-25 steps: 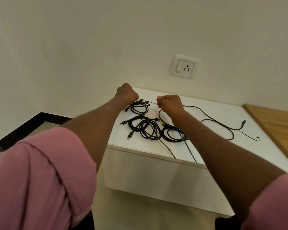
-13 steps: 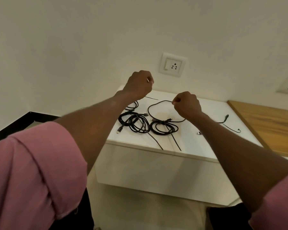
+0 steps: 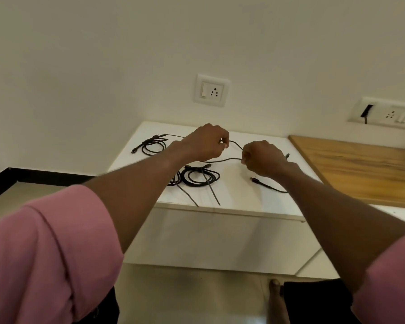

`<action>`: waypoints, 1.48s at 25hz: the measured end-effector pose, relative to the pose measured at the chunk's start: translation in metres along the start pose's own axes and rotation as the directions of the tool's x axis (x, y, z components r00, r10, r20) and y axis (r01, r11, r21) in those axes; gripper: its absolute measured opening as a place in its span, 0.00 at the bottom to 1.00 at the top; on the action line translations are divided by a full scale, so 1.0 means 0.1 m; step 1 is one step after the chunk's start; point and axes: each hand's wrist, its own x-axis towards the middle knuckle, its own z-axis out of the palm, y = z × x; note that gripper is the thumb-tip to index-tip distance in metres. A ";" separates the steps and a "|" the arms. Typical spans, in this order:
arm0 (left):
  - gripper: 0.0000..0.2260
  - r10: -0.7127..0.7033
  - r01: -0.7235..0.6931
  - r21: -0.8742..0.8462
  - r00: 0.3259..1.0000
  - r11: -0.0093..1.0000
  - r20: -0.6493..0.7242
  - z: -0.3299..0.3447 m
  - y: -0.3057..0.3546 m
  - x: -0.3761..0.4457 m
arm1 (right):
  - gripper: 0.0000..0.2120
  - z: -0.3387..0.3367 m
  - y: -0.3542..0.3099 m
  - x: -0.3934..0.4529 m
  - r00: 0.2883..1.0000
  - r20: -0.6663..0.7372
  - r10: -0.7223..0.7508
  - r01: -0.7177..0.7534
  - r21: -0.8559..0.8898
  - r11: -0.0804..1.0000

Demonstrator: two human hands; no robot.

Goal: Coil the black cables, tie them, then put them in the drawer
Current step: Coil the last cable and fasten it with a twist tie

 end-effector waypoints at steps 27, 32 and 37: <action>0.31 0.008 0.527 -0.703 0.798 0.477 0.603 0.11 0.69 0.16 | 0.01 -0.52 0.08 0.05 0.899 0.142 0.415 -0.146 0.989 -0.021; 0.09 -0.054 0.470 -0.688 0.844 0.553 0.533 0.02 0.60 0.13 | 0.04 -0.55 0.22 0.06 0.776 0.241 0.583 -0.146 0.967 -0.207; 0.13 -0.240 0.459 -0.803 0.888 0.380 0.393 0.00 0.56 0.19 | 0.22 -0.34 0.37 0.02 0.832 -0.158 0.531 -0.412 0.465 0.783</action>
